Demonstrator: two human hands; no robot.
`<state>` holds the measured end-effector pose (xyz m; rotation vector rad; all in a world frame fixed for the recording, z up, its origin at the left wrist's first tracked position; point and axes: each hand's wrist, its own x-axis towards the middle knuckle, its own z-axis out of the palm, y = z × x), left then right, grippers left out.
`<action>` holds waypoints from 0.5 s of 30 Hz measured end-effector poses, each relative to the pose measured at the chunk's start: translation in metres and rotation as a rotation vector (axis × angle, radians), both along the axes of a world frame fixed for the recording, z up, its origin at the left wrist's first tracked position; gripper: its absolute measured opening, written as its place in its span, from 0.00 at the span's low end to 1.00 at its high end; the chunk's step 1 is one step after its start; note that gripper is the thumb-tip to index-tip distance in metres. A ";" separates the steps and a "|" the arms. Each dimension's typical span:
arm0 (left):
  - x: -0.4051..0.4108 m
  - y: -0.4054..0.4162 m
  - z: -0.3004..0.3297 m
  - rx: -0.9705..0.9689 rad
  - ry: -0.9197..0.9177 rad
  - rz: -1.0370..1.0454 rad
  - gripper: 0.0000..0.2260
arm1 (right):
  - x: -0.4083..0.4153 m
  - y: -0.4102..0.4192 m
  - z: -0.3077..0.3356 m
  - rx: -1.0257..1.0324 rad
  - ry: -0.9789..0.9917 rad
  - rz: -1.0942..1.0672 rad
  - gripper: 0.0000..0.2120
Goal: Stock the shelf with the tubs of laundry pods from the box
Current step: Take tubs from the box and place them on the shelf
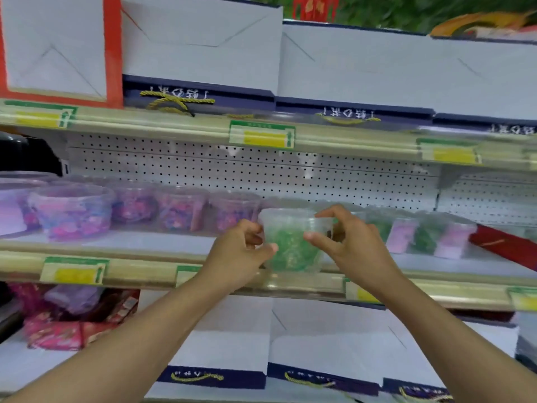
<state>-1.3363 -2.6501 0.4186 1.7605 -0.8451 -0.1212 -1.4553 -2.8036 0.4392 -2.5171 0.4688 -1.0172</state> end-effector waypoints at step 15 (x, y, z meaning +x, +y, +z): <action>0.038 -0.053 -0.003 0.390 -0.243 0.085 0.24 | 0.047 -0.036 -0.014 0.020 0.107 -0.060 0.22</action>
